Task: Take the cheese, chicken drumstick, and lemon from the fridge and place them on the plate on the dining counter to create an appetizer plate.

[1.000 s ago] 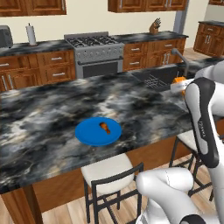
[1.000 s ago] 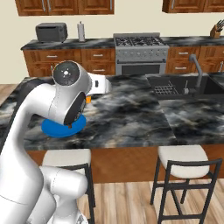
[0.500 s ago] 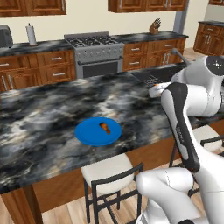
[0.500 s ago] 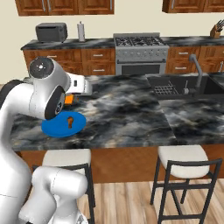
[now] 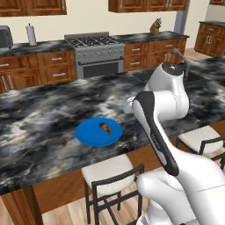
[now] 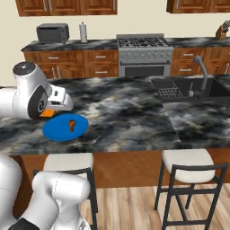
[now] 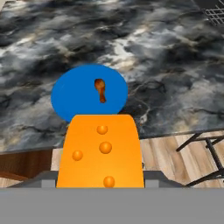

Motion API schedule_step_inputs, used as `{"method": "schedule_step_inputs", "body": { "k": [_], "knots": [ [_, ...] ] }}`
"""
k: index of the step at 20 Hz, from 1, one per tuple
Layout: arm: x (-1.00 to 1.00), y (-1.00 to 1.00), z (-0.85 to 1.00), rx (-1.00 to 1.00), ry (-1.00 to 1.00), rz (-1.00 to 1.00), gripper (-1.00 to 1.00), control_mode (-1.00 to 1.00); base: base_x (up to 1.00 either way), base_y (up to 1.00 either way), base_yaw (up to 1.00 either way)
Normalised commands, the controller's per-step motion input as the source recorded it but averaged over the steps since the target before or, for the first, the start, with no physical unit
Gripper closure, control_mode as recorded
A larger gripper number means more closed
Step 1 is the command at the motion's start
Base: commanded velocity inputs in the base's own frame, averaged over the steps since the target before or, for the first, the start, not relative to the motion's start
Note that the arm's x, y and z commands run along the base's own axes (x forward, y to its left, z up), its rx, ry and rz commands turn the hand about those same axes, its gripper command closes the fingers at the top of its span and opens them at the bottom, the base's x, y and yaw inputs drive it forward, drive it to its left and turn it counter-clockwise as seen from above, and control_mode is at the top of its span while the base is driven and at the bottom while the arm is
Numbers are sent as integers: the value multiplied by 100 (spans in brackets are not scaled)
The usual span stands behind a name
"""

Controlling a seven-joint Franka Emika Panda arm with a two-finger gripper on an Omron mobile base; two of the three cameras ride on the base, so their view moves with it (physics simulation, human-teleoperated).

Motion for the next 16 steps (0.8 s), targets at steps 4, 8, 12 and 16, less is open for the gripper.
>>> {"method": "schedule_step_inputs", "body": {
  "k": [4, 8, 12, 16],
  "knots": [
    [0, 78, -63, 0, 21, 0, 100, -100, 0, 0, 0],
    [17, 61, -57, 0, 26, 0, 100, -100, 0, 0, 0],
    [25, 38, -42, 0, 21, 0, 100, -100, 0, 0, 0],
    [44, 30, -31, 0, 16, 0, 100, -100, 0, 0, 0]
  ]
}}
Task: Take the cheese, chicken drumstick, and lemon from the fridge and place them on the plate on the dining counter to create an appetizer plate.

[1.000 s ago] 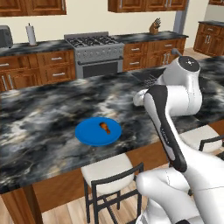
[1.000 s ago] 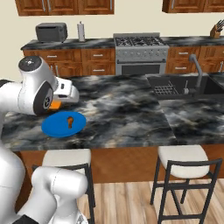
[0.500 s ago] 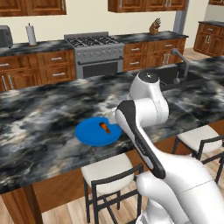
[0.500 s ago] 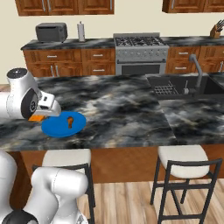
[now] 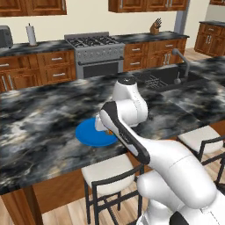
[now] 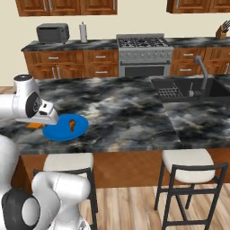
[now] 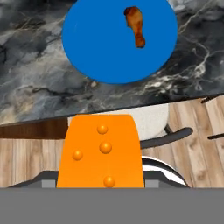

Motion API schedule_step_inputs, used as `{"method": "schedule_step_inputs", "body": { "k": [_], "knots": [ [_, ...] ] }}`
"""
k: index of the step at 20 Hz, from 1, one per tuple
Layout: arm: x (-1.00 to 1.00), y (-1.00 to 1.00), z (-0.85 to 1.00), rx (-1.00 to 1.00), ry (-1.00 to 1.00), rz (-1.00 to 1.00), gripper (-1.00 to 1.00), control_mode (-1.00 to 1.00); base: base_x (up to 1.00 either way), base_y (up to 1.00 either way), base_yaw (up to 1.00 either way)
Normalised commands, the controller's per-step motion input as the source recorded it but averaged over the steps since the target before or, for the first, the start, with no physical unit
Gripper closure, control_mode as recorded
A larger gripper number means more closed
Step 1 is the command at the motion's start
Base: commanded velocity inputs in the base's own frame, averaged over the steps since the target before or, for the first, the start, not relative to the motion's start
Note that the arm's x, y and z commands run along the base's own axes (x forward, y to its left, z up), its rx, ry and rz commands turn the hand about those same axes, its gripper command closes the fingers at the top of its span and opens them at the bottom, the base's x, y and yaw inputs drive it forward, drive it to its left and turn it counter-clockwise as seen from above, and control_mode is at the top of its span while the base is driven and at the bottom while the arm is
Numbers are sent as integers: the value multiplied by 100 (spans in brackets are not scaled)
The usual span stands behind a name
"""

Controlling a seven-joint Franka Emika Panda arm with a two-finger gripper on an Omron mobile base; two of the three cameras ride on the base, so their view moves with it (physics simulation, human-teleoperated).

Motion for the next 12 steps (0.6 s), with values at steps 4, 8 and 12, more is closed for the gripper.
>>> {"method": "schedule_step_inputs", "body": {
  "k": [4, 8, 12],
  "knots": [
    [67, 15, -30, 0, 6, 0, 100, -100, 0, 0, 0],
    [71, 2, -30, 0, 0, 0, 100, -100, 0, 0, 0],
    [51, 1, -46, 0, 0, 0, 100, -100, 0, 0, 0]
  ]
}}
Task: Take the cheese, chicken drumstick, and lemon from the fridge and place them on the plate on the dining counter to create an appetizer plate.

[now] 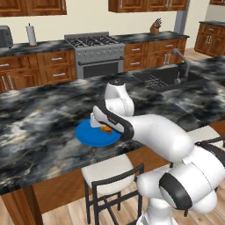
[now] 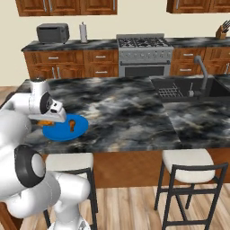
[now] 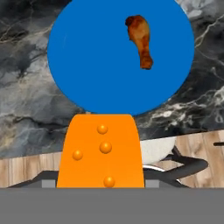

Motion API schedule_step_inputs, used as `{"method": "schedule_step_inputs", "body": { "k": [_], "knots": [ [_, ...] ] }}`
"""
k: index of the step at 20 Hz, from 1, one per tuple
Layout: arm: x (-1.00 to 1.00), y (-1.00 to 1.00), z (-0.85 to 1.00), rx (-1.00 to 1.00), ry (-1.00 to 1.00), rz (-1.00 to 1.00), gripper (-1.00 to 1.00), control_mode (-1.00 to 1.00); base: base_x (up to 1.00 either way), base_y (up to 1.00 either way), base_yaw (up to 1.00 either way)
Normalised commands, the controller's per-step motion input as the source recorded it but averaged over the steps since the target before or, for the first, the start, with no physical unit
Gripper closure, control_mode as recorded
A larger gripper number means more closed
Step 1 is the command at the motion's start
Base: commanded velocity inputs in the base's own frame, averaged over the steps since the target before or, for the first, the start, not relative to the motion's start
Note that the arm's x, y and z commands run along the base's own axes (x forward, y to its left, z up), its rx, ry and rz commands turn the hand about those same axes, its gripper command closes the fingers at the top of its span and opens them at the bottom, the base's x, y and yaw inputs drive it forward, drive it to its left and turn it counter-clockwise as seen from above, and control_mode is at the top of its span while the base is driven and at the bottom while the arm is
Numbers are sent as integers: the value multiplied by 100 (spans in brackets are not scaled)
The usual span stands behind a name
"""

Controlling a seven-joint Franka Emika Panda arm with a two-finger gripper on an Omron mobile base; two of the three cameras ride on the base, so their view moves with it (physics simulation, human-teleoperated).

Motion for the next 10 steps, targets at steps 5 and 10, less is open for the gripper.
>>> {"method": "schedule_step_inputs", "body": {
  "k": [5, 10],
  "knots": [
    [46, 17, -49, 0, 0, 0, 100, -100, 0, 0, 0],
    [57, 26, -43, 0, 0, 0, 100, -100, 0, 0, 0]
  ]
}}
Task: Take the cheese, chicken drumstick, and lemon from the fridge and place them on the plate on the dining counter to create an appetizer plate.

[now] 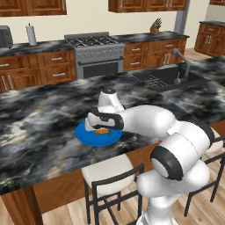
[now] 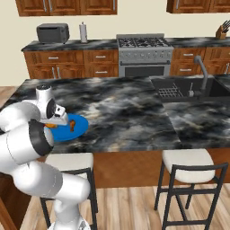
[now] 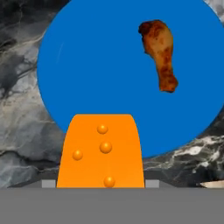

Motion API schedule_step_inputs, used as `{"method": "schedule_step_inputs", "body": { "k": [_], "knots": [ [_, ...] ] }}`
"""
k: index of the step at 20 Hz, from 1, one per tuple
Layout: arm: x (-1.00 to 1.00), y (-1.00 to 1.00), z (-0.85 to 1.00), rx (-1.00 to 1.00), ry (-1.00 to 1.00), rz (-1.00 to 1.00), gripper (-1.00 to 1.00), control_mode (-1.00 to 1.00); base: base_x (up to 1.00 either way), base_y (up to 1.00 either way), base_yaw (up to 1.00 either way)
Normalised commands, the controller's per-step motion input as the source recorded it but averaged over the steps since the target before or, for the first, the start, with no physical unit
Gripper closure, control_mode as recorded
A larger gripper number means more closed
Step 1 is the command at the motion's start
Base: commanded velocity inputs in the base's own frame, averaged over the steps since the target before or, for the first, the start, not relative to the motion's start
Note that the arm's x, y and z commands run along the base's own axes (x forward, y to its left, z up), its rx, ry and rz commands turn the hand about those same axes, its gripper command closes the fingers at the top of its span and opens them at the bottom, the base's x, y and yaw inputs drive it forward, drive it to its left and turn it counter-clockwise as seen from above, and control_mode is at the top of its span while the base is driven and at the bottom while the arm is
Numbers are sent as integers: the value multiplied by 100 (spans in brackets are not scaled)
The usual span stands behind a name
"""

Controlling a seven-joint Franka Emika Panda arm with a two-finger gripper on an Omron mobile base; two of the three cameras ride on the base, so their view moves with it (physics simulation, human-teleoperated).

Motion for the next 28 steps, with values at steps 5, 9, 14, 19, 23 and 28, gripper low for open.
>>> {"method": "schedule_step_inputs", "body": {
  "k": [5, 9, 14, 19, 23, 28],
  "knots": [
    [57, 13, -41, 0, 0, 0, 100, -100, 0, 0, 0],
    [59, 7, -38, 0, 0, 0, 100, -100, 0, 0, 0],
    [47, 9, -35, 0, 0, 0, 100, -100, 0, 0, 0],
    [37, 34, -28, 0, -3, 0, -100, -100, 0, 0, 0],
    [13, 17, -13, 0, -4, -1, -100, -100, 0, 0, 0],
    [-10, -18, 0, 0, 0, -12, -100, -100, 0, 0, 0]
  ]
}}
